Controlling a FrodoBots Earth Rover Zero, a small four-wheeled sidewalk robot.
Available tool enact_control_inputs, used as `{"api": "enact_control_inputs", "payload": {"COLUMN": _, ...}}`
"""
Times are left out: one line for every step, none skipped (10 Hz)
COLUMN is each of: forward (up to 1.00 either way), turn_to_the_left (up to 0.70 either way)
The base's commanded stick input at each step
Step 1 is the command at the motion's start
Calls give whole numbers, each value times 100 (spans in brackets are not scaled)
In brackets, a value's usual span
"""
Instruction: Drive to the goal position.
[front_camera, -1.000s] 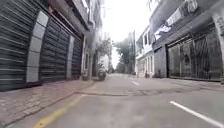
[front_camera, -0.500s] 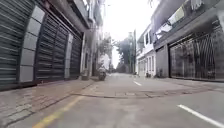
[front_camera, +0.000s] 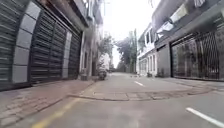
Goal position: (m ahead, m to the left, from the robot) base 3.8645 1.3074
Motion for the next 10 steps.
{"api": "enact_control_inputs", "payload": {"forward": 50, "turn_to_the_left": 0}}
{"api": "enact_control_inputs", "payload": {"forward": 50, "turn_to_the_left": 0}}
{"api": "enact_control_inputs", "payload": {"forward": 50, "turn_to_the_left": 0}}
{"api": "enact_control_inputs", "payload": {"forward": 50, "turn_to_the_left": 0}}
{"api": "enact_control_inputs", "payload": {"forward": 50, "turn_to_the_left": 0}}
{"api": "enact_control_inputs", "payload": {"forward": 50, "turn_to_the_left": 0}}
{"api": "enact_control_inputs", "payload": {"forward": 50, "turn_to_the_left": 0}}
{"api": "enact_control_inputs", "payload": {"forward": 50, "turn_to_the_left": 0}}
{"api": "enact_control_inputs", "payload": {"forward": 50, "turn_to_the_left": 0}}
{"api": "enact_control_inputs", "payload": {"forward": 50, "turn_to_the_left": 0}}
